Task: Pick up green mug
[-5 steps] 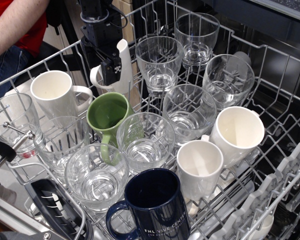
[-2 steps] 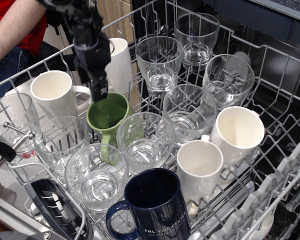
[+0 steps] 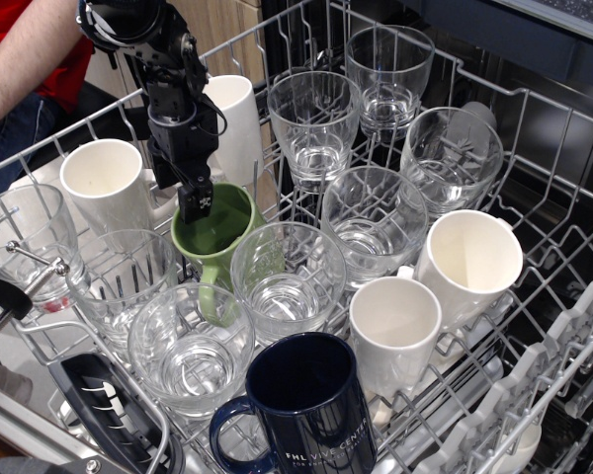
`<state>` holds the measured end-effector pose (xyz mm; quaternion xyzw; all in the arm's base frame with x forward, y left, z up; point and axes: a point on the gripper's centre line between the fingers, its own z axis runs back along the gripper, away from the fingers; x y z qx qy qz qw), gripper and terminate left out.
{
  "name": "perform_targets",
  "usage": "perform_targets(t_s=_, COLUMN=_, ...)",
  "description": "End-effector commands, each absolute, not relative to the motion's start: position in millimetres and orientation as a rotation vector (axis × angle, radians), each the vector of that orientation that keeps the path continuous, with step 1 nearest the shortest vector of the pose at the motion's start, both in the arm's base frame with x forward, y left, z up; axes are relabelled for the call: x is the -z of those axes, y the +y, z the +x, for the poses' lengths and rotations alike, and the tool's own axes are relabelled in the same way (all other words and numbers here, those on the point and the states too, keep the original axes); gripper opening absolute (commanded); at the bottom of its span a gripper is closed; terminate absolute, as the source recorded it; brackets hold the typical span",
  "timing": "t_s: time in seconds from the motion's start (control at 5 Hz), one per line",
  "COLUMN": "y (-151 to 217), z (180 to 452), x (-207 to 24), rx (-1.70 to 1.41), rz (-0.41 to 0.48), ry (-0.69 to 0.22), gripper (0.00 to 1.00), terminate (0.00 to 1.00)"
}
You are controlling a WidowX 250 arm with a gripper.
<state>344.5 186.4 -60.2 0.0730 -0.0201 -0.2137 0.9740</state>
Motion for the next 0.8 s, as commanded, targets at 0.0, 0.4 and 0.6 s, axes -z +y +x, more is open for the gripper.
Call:
perform_targets(t_s=0.0, y=183.7, z=355.4, x=53.1, rx=0.354, rz=0.114, ry=-0.09, gripper=0.0, terminate=0.0)
perform_targets(t_s=0.4, y=178.6, z=355.2, x=63.0, rx=0.264, rz=0.085, ry=-0.145, gripper=0.0, terminate=0.0)
perform_targets(t_s=0.6, y=178.1, z=356.5, x=61.1, rx=0.249, rz=0.071, ry=-0.147, gripper=0.0, terminate=0.0)
